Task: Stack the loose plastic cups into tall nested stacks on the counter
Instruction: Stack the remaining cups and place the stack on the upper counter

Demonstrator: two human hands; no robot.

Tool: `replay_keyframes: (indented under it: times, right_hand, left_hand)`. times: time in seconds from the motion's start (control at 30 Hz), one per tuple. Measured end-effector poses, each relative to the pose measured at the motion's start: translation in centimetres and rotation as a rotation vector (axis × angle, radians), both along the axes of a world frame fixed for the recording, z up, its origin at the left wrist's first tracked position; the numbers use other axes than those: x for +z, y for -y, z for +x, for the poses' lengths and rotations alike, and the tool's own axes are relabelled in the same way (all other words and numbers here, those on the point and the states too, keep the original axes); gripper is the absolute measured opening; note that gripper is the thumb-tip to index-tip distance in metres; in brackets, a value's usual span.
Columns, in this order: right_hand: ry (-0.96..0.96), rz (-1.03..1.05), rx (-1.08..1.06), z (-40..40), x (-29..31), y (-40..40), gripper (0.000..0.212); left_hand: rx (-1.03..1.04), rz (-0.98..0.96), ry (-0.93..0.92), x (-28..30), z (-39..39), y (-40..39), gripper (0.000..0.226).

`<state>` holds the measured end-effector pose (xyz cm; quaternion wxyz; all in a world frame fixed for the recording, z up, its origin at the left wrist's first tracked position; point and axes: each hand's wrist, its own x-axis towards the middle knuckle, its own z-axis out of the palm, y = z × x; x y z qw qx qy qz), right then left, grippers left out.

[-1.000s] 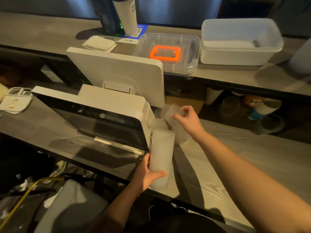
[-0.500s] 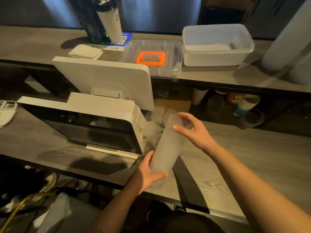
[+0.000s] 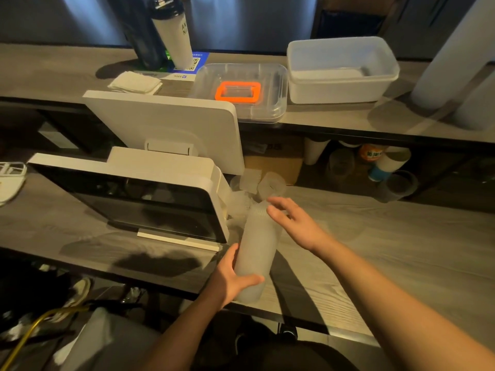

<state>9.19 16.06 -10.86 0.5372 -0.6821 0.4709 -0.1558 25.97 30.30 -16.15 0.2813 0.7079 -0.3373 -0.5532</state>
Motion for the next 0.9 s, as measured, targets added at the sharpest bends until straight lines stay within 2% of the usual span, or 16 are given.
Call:
replay_keyframes:
  times: [0.1, 0.17, 0.3, 0.57, 0.67, 0.77, 0.83, 0.9]
  right_hand:
    - [0.05, 0.041, -0.205, -0.2, -1.4, 0.7, 0.068]
    - [0.019, 0.039, -0.292, -0.7, -2.5, 1.4, 0.063]
    - [-0.126, 0.026, -0.209, -1.7, -5.3, 2.9, 0.069]
    - [-0.216, 0.069, 0.021, -0.7, -7.4, 4.8, 0.09]
    - [-0.261, 0.052, -0.027, 0.5, -7.9, 5.1, 0.092]
    - [-0.204, 0.102, -0.209, 1.7, -8.4, 5.5, 0.095]
    - [-0.177, 0.17, -0.28, 2.3, -8.8, 5.9, 0.097]
    - [-0.179, 0.232, -0.29, 2.6, -9.4, 6.1, 0.097]
  left_hand:
    - [0.057, 0.017, -0.027, -0.1, 0.1, -0.2, 0.111]
    - [0.083, 0.028, -0.033, 0.0, 0.1, -0.2, 0.117]
    - [0.096, 0.052, -0.053, -0.1, 0.0, -0.3, 0.131]
    - [0.095, 0.088, -0.043, -0.3, -0.1, 0.0, 0.124]
    - [0.106, 0.093, -0.044, -0.5, -0.1, 0.2, 0.114]
    - [0.107, 0.097, -0.048, -1.2, 0.2, 0.3, 0.096]
    - [0.116, 0.102, -0.045, -1.2, 0.3, 0.2, 0.1]
    - [0.126, 0.105, -0.038, -1.2, 0.3, 0.3, 0.113]
